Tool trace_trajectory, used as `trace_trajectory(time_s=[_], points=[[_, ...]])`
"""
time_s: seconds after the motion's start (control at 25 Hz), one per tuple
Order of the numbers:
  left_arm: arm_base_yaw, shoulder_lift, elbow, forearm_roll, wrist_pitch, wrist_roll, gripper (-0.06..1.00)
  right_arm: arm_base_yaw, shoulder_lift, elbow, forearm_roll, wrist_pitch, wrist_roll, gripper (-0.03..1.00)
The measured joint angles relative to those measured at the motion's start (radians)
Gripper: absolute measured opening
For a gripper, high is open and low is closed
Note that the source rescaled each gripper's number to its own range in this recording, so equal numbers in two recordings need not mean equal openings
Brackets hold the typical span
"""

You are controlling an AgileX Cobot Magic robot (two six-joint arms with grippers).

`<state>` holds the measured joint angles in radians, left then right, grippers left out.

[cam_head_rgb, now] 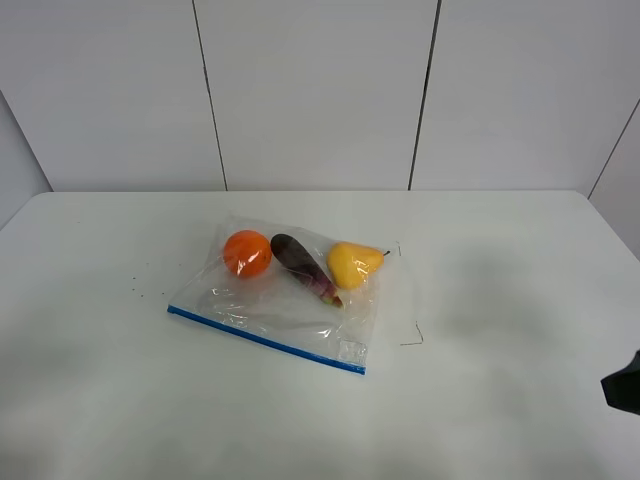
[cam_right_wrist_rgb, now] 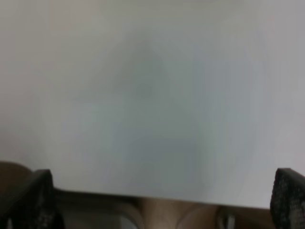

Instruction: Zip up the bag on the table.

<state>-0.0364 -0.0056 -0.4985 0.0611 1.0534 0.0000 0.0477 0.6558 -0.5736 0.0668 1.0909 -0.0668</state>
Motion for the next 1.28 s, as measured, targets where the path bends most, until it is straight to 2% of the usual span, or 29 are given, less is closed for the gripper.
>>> trace_trajectory(time_s=[0.12,0.36,1.28], points=[[0.0,0.0,0.0,0.0,0.0,0.0,0.98,0.0,-0.141,0.053,0.001,-0.029,0.002,1.0],[0.0,0.0,0.0,0.0,0.0,0.0,0.98,0.0,-0.299,0.059,0.001,-0.074,0.005,1.0],[0.0,0.0,0.0,0.001,0.0,0.0,0.98,-0.01,-0.357,0.074,0.007,-0.073,0.008,1.0]])
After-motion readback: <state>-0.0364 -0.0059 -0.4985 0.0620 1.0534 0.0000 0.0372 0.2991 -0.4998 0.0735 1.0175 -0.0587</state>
